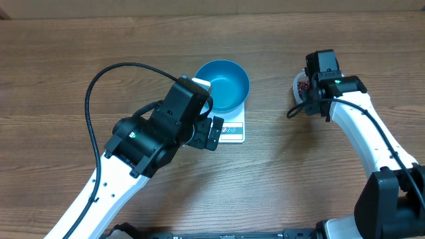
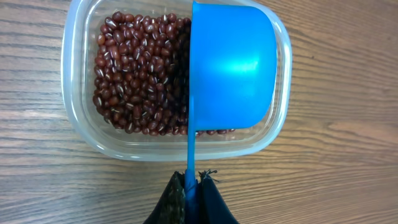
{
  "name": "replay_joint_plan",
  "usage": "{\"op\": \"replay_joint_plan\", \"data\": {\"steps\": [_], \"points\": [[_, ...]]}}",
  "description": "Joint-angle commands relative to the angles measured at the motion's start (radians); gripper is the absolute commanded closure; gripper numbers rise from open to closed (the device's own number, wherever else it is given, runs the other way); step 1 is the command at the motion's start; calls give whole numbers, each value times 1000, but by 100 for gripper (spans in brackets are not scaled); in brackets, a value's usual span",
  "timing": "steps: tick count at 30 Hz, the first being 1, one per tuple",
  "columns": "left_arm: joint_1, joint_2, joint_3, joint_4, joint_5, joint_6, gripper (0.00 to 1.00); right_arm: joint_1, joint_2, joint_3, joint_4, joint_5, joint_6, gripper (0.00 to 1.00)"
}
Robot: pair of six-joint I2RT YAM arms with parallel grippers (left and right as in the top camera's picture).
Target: Scoop item into bowl and weigh 150g on scale
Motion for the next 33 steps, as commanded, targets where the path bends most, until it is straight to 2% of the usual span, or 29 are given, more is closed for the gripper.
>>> {"op": "replay_joint_plan", "data": {"steps": [1,6,23,33], "points": [[5,4,9,0,-13,8,0,-5,11,52,-20,-42,68,96],[5,4,9,0,-13,8,0,-5,11,119,-60,-126,67,96],[5,4,9,0,-13,8,1,-87,24,119,-114,-130,89,96],[5,4,9,0,-13,8,1,-86,79,121,-121,-379,55,96]]}}
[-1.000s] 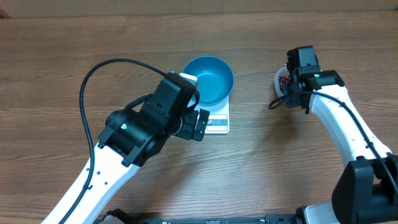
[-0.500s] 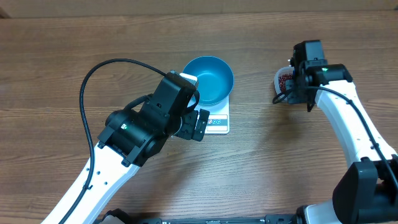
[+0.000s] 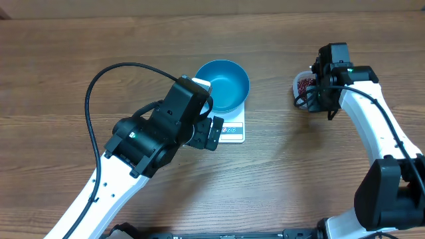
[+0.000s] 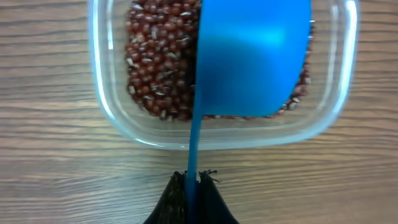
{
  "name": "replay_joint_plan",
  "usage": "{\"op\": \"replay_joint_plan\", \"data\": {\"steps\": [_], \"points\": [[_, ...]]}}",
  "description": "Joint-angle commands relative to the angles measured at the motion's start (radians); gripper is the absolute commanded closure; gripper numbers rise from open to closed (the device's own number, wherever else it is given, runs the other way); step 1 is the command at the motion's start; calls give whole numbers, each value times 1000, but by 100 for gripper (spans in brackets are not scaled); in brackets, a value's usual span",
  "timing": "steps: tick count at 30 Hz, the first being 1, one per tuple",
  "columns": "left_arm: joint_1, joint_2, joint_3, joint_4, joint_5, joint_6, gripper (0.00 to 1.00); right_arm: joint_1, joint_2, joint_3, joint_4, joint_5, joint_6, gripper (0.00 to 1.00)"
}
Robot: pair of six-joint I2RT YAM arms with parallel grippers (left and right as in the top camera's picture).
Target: Scoop item into bowl and weigh 150g on scale
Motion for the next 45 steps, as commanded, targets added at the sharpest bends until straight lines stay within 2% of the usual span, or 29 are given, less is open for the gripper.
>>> {"op": "replay_joint_plan", "data": {"steps": [1,12,22,30,35,45], "points": [[5,4,9,0,-13,8,0,-5,12,18,15,-140,-18,96],[5,4,9,0,-13,8,0,-6,12,21,11,-217,-18,96],[5,4,9,0,-12,8,1,-14,12,116,-34,-311,-18,96],[5,4,9,0,-13,8,0,-79,12,115,-78,-398,-6,96],[5,4,9,0,-13,8,0,-133,12,115,-70,-505,-7,96],[5,4,9,0,-13,8,1,-219,13,87,-53,-591,-18,96]]}}
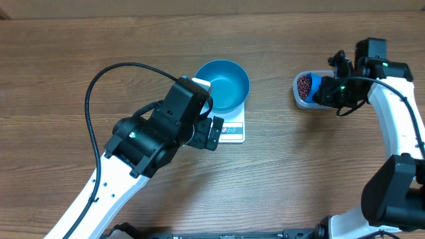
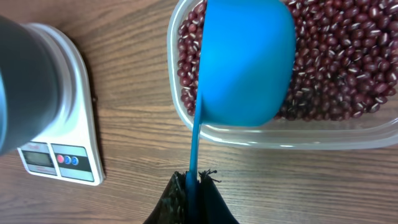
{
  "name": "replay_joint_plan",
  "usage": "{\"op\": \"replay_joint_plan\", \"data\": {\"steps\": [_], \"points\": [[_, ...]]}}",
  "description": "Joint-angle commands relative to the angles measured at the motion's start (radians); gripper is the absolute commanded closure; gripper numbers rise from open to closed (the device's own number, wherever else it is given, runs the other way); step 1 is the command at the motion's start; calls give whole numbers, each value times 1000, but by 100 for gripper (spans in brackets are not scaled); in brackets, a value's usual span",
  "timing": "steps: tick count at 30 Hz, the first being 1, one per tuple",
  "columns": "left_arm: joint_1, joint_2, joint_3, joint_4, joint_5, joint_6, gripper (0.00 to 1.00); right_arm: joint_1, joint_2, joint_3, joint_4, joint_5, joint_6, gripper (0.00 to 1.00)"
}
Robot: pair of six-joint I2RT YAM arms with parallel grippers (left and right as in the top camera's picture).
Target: Scoop item into bowl and weigh 150g on scale
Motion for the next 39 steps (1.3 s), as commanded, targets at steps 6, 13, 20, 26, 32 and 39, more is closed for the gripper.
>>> {"op": "replay_joint_plan", "data": {"steps": [6,13,20,26,32,39], "points": [[5,4,9,0,-12,8,0,-51,15,-4,27,-88,-11,96],[5,4,9,0,-13,8,1,-103,44,-5,26,-88,-11,96],[5,4,9,0,-13,8,0,-142,64,-6,19,-184,-64,96],[5,4,9,0,-13,8,0,-167,85,-8,11,-291,-98,96],[5,4,9,0,-13,8,0,-167,95,-48,21,-319,-98,96],[5,4,9,0,-12,8,1,-172,95,-71,50,-339,-86,96]]}}
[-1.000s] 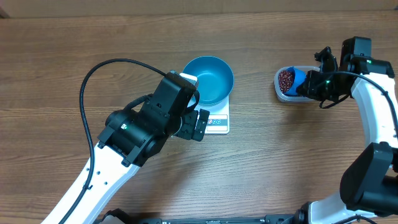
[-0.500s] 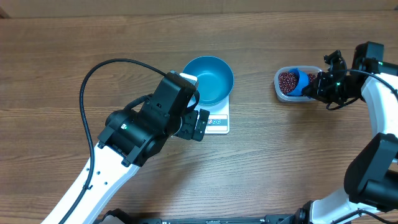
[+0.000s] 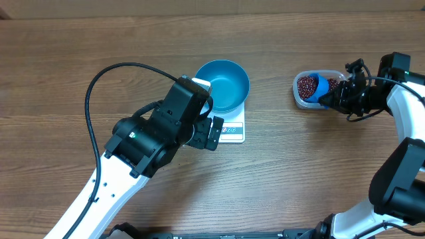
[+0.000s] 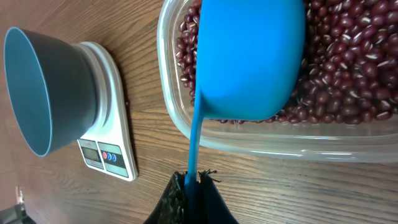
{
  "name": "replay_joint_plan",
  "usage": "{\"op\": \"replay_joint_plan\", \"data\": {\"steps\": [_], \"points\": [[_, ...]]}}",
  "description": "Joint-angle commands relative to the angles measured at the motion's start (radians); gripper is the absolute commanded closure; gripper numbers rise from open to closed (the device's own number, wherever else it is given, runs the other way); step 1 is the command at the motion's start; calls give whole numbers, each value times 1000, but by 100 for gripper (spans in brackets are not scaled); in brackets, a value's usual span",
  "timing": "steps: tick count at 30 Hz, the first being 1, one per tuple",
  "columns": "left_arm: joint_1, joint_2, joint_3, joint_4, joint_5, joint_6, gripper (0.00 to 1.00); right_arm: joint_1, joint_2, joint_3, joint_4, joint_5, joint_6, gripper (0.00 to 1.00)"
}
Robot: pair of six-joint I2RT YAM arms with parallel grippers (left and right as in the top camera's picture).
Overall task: Scoop item into bowl and weigh 150g on scale
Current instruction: 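Scoop beans and lift the filled scoop out of the tub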
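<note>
A blue bowl stands on the white scale at mid-table; the wrist view shows the bowl and the scale at the left. My right gripper is shut on the handle of a blue scoop. The scoop's cup lies underside-up over the red beans in a clear tub, so its contents are hidden. The handle runs down into the right gripper. My left gripper hovers by the scale's near left corner, holding nothing.
The left arm's black cable loops over the table left of the bowl. The tub's rim stands between the scoop and the scale. The scale's display and buttons face the near side.
The right arm has shifted further right and the wrist has turned, so the bowl now shows whole in the wrist view. The scoop is still over the beans. The left arm is unmoved.
First the right gripper held the scoop on edge over the tub, the arm on its near side. It then stood further right each time, the handle ending up pointing right. Throughout, the scoop stayed in the tub, and the bowl, scale and left arm did not move.
</note>
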Motion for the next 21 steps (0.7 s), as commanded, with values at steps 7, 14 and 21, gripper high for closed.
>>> {"op": "replay_joint_plan", "data": {"steps": [7,14,21], "points": [[5,4,9,0,-12,8,0,-60,16,-12,15,-90,-6,96],[5,4,9,0,-12,8,1,-127,16,-12,-12,-151,-55,96],[5,4,9,0,-12,8,0,-152,16,-12,-12,-215,-72,96]]}}
